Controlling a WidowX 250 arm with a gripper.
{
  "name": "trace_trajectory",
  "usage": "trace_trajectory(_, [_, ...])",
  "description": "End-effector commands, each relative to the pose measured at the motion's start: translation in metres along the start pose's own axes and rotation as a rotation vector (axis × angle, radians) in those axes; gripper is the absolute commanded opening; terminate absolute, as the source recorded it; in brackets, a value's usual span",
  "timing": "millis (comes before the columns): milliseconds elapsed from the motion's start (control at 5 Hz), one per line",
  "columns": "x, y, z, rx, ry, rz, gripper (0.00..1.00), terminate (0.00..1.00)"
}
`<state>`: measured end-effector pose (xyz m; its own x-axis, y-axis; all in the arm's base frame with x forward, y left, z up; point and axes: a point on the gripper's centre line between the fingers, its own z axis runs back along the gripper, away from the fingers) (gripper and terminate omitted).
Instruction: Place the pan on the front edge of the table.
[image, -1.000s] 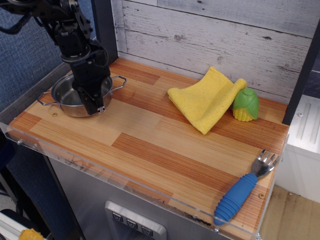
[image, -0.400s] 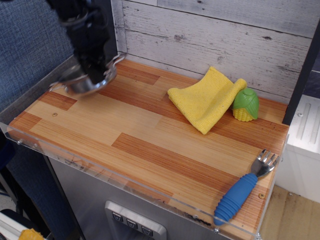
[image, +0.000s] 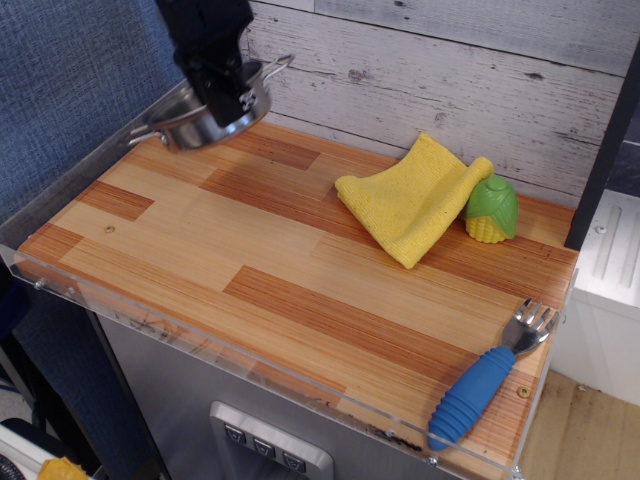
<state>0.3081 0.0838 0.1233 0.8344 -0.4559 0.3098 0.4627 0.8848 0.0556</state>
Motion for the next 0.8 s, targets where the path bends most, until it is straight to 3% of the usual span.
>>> trace_trajectory(0, [0.004,-0.034,0.032,-0.002,-0.059,-0.121,0.00,0.00])
trace_trajectory(600, [-0.019,-0.102,0.015,-0.068,-0.010,-0.296,0.00,0.00])
